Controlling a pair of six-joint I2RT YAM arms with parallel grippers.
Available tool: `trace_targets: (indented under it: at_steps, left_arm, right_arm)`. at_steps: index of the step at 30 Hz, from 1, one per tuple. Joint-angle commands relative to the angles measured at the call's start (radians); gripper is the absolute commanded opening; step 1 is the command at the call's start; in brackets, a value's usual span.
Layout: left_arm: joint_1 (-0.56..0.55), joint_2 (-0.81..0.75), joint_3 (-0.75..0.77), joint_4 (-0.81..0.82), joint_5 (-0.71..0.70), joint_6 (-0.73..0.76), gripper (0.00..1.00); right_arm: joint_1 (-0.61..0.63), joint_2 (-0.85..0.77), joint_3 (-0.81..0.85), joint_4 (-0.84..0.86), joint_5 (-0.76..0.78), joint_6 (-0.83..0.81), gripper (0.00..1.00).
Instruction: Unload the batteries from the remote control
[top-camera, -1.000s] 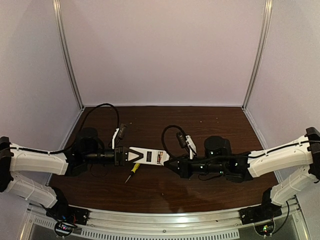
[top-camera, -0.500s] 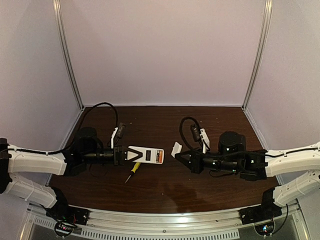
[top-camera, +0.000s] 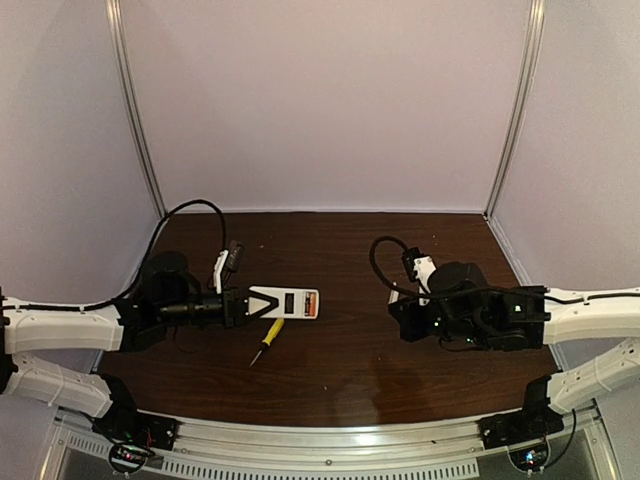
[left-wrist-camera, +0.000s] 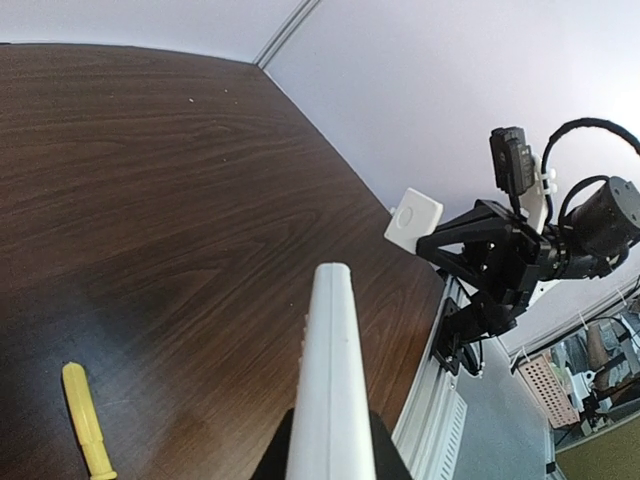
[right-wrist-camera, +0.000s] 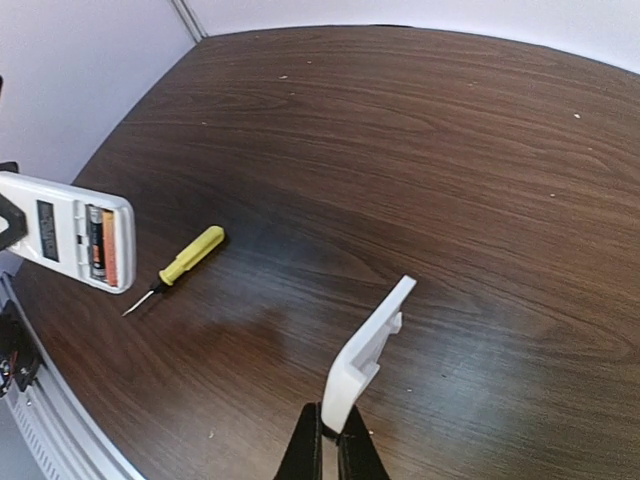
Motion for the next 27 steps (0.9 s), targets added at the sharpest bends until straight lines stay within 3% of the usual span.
trace_targets:
  at_steps: [1,8,27]
  left_arm:
    - [-0.003,-0.018,0.032,-0.001,-0.044,0.036,0.00]
    - [-0.003,-0.008,0.041,-0.026,-0.082,0.056,0.00]
    - [-0.002,-0.002,0.045,-0.041,-0.092,0.066,0.00]
  right_arm:
    - [0.012,0.042,0.076,-0.268,0.177,0.021,0.00]
    - [0.012,0.175,0.150,-0.470,0.276,0.079,0.00]
    - [-0.015,0.422,0.146,-0.574,0.311,0.106,0.00]
